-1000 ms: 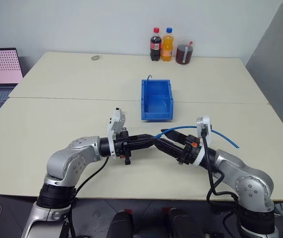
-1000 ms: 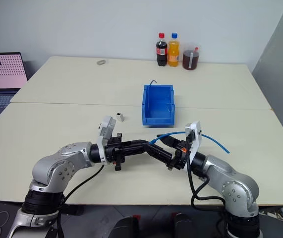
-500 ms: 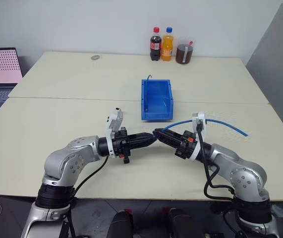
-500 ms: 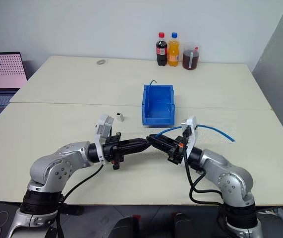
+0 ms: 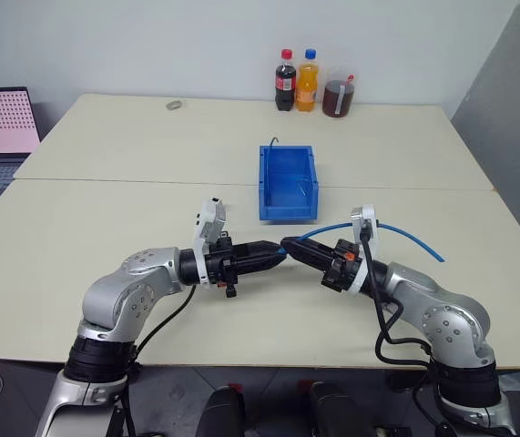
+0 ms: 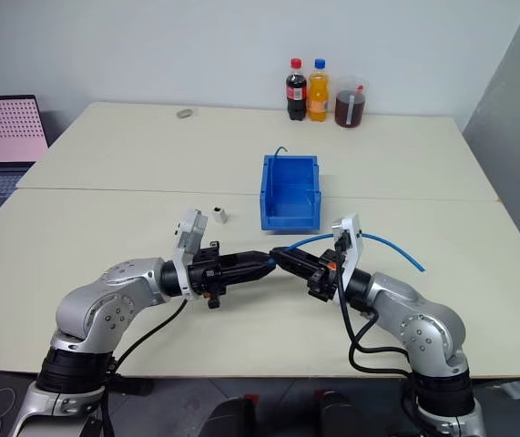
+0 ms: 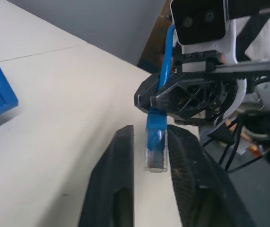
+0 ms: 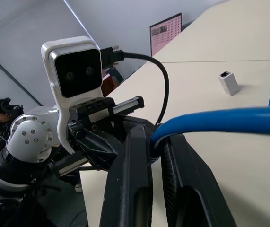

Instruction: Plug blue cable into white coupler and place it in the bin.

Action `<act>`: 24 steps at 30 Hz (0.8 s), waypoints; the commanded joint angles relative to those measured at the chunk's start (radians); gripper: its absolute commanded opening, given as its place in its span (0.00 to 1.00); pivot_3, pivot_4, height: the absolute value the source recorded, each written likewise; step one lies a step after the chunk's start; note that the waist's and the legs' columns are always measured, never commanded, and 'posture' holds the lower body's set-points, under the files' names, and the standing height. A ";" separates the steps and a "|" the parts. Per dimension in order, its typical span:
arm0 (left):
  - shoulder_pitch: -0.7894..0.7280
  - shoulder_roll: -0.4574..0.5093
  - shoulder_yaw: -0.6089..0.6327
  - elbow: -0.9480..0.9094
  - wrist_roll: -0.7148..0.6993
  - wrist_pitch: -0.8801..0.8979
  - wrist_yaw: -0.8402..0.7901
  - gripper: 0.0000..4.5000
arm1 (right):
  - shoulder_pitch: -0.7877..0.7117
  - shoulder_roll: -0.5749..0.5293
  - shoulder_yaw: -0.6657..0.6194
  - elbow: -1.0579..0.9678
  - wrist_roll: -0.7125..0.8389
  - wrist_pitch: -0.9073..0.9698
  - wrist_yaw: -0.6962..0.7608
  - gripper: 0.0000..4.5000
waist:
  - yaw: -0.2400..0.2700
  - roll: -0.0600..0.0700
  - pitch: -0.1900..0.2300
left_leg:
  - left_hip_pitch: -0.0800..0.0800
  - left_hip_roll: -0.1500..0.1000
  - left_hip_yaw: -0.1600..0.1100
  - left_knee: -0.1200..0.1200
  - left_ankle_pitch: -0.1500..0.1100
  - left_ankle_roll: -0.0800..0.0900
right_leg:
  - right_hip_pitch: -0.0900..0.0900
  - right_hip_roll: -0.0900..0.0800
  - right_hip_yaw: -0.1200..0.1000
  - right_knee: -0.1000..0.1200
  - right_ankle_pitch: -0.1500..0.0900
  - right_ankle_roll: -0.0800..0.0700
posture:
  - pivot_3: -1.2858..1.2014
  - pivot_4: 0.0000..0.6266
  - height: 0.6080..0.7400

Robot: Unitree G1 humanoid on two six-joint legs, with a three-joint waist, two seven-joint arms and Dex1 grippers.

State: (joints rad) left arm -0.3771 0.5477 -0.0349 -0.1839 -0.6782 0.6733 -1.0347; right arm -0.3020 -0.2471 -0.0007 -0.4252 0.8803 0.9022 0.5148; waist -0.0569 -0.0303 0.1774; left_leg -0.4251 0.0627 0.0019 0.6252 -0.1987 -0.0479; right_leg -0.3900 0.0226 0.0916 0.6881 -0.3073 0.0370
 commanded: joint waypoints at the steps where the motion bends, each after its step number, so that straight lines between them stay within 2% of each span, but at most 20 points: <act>1: 0.037 0.035 -0.003 -0.002 0.046 -0.058 -0.030 0.47 | -0.014 -0.008 -0.005 -0.016 0.017 -0.019 0.015 0.00 | 0.000 0.000 0.000 | 0.000 0.000 0.000 0.000 0.000 0.000 | 0.000 0.000 0.000 0.000 0.000 0.000 | 0.52 0.24 1.00; 7: 0.123 0.103 0.002 -0.009 0.116 -0.139 -0.063 0.75 | -0.017 -0.021 -0.001 -0.004 -0.011 -0.043 0.018 0.00 | 0.000 0.000 0.000 | 0.000 0.000 0.000 -0.002 0.000 0.000 | 0.000 0.000 0.000 -0.002 0.000 0.000 | 0.52 0.24 1.00; 13: 0.203 0.115 0.076 0.037 0.269 -0.291 0.089 0.99 | -0.011 -0.038 0.010 0.001 -0.038 -0.069 0.026 0.00 | 0.001 0.000 0.000 | -0.001 0.001 0.000 -0.002 0.000 0.000 | 0.000 -0.001 0.000 -0.005 0.000 0.001 | 0.52 0.24 1.00; 18: 0.139 0.063 0.141 0.166 0.397 -0.358 0.337 0.99 | -0.017 -0.038 0.013 0.018 -0.050 -0.089 0.024 0.00 | 0.003 0.000 0.000 | -0.002 0.000 0.000 -0.002 0.000 0.000 | 0.000 -0.002 0.001 -0.006 0.001 0.001 | 0.52 0.24 1.00; 24: -0.045 0.002 0.152 0.330 0.441 -0.275 0.492 0.99 | -0.045 -0.029 0.022 0.049 -0.077 -0.119 0.023 0.00 | 0.018 0.000 0.000 | -0.004 -0.001 0.000 0.000 0.000 0.000 | -0.001 -0.002 -0.002 -0.006 0.002 0.004 | 0.52 0.24 1.00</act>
State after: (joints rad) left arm -0.3782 0.5569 0.1050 0.1171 -0.2532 0.3673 -0.5855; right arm -0.3249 -0.2814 0.0248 -0.3645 0.8075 0.8163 0.5296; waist -0.0391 -0.0303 0.1776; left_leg -0.4297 0.0620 0.0017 0.6257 -0.1988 -0.0479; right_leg -0.3908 0.0209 0.0897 0.6818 -0.3047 0.0411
